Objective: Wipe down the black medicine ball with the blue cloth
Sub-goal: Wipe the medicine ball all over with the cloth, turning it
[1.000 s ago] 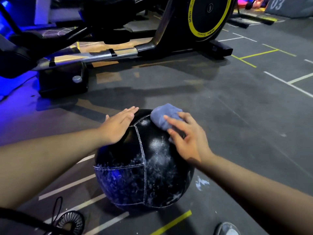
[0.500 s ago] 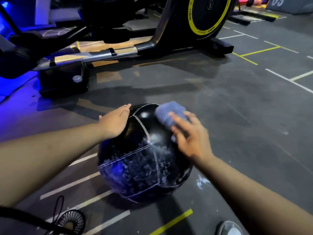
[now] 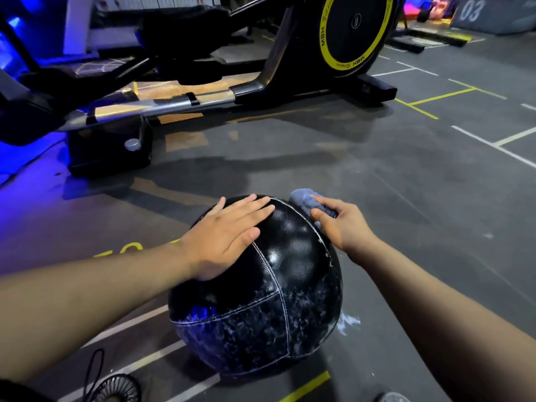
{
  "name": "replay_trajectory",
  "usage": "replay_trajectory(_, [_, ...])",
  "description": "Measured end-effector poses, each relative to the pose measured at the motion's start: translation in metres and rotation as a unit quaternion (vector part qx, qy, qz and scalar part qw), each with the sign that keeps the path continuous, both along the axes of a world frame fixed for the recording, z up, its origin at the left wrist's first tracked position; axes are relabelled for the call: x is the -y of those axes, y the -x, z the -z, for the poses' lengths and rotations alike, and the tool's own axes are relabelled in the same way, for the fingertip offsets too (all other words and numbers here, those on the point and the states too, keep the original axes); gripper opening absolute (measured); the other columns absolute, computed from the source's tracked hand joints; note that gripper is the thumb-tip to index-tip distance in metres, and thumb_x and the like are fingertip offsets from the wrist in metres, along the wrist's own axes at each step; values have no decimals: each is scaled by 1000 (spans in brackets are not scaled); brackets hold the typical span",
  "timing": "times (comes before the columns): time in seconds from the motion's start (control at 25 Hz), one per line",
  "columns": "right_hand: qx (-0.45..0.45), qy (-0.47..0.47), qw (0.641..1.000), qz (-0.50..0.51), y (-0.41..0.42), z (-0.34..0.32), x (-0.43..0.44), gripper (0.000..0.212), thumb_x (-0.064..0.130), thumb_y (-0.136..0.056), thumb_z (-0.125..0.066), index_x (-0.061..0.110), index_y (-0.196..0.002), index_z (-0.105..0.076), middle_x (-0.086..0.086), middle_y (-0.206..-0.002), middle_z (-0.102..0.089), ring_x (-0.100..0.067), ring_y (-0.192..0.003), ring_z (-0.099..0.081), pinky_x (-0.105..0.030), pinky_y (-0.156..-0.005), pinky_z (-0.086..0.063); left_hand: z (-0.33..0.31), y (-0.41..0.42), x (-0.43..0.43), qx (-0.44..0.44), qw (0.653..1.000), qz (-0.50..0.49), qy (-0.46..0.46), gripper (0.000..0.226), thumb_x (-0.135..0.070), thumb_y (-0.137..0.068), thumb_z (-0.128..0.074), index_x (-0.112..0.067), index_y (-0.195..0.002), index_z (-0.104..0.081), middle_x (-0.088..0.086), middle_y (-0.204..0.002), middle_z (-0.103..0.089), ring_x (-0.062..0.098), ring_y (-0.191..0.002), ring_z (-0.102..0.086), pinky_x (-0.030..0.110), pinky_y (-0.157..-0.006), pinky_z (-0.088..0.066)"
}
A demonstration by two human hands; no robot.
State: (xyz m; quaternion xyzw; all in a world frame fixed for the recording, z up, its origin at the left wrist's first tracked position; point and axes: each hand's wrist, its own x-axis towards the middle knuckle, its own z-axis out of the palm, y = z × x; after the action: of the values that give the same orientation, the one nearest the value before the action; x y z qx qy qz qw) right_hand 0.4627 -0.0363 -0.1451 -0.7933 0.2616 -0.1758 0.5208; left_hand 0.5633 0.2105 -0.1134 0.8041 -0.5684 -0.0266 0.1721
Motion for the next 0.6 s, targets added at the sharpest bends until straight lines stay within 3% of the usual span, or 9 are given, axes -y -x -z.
replay_trajectory(0.12, [64,144,987,-37,20,-11,-28,29,19,-87,-68,28,-115,-70,9,-116,-62,-11,-105,-63,-22,-96,-45,1,-3,-7,0,1000,-14,-4,60,-46,-98,-15,-25,-155,-16,-16,-162,-10,-1,-148,1,55,-120,-3])
replay_trajectory(0.2, [96,269,953,-103,37,-22,-45,33,28,-86,-66,32,-119,-68,9,-122,-58,-8,-99,-62,-19,-88,-48,3,-3,-12,25,999,-21,-23,67,-50,-97,-15,-18,-155,-11,-8,-163,-3,3,-148,5,54,-120,3])
replay_trajectory(0.28, [106,324,927,-154,34,-34,-48,36,29,-86,-64,33,-122,-66,6,-127,-57,-9,-101,-62,-20,-89,-48,4,3,-14,36,999,-21,-24,78,-60,-95,-12,-10,-155,-10,-1,-163,-1,8,-149,6,49,-120,7])
replay_trajectory(0.4, [54,232,958,-159,-9,-43,-37,37,19,-89,-64,30,-124,-66,3,-120,-63,-12,-105,-61,-18,-89,-47,3,7,-6,38,999,-22,-17,90,-68,-90,-6,-4,-153,-14,1,-157,-3,12,-150,-1,39,-120,11])
replay_trajectory(0.52, [1,76,984,-161,-41,-44,-28,35,14,-91,-63,24,-124,-66,0,-115,-66,-15,-102,-64,-11,-73,-51,0,-2,-2,-1,999,-50,-19,81,-57,-90,-10,-8,-153,-18,4,-162,-13,10,-149,-6,32,-118,11])
replay_trajectory(0.6, [10,156,977,-144,-32,-42,-36,35,17,-89,-64,29,-122,-67,4,-118,-63,-15,-105,-62,-21,-87,-51,1,-9,-5,-35,997,-63,-10,77,-53,-90,-10,-11,-153,-21,3,-161,-19,6,-148,-9,29,-118,8])
